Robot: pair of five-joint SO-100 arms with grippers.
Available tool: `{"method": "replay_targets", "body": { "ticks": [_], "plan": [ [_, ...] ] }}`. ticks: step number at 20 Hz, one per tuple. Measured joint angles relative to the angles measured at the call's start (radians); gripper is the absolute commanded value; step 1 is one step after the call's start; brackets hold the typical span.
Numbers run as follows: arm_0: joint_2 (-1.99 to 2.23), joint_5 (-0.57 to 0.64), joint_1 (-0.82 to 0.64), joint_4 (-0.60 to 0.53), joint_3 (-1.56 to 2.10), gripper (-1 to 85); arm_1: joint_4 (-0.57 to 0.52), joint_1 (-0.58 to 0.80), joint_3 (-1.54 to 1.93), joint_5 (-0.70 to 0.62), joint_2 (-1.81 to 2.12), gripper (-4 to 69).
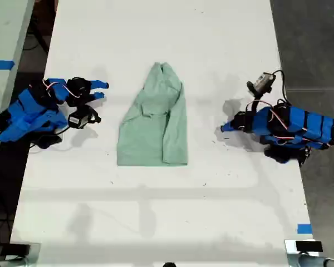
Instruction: Fold t shirt
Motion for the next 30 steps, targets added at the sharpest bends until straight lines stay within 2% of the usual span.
{"method": "replay_targets", "body": {
  "ticks": [1,2,3,5,6,7,8,15,16,17,18,21,23,24,26,28,30],
  "plan": [
    [0.0,0.0,0.0,-0.002,0.003,6.1,0.002,0.0,0.0,0.002,0.0,-2.2],
    [0.0,0.035,0.026,-0.044,0.011,7.9,0.009,-0.002,0.0,0.02,0.0,-2.2],
    [0.0,0.092,0.149,-0.091,0.012,0.0,0.017,-0.002,0.0,0.025,0.0,-2.2],
    [0.0,0.132,0.41,-0.112,0.014,0.0,0.018,-0.002,0.0,0.031,0.0,-2.2],
    [0.0,0.132,0.451,-0.117,0.014,6.2,0.018,-0.002,0.0,0.031,0.0,-2.2],
    [0.0,0.132,0.466,-0.117,0.014,5.6,0.018,-0.002,0.0,0.032,0.0,-2.2],
    [0.0,0.132,0.468,-0.117,0.014,0.0,0.018,-0.002,0.0,0.032,0.0,-2.2],
    [0.0,0.132,0.474,-0.127,0.014,-0.1,0.018,-0.002,0.0,0.032,0.0,-2.2],
    [-0.003,0.132,0.48,-0.138,0.014,2.2,0.018,-0.002,0.0,0.032,0.0,-2.2],
    [-0.046,0.132,0.485,-0.14,-0.028,8.9,0.018,-0.002,0.0,0.032,0.0,-2.2],
    [-0.137,0.132,0.485,-0.115,-0.087,13.4,0.018,-0.002,0.0,0.032,0.0,-2.2],
    [-0.609,0.127,0.522,0.044,-0.46,15.3,0.018,-0.002,0.0,0.032,0.0,-2.2],
    [-0.83,0.038,0.64,0.147,-0.675,16.1,0.018,-0.002,0.0,0.032,0.0,-2.2],
    [-0.913,-0.006,0.683,0.16,-0.721,16.7,0.018,-0.002,0.0,0.032,0.0,-2.2],
    [-1.085,-0.051,0.738,0.13,-0.762,16.7,0.018,-0.002,0.0,0.032,0.0,-2.2],
    [-1.243,-0.048,0.75,0.043,-0.792,17.0,0.018,-0.002,0.0,0.032,0.0,-2.2],
    [-1.397,-0.032,0.75,0.003,-0.854,17.3,0.018,-0.002,0.0,0.032,0.0,-2.2]
  ]
}}
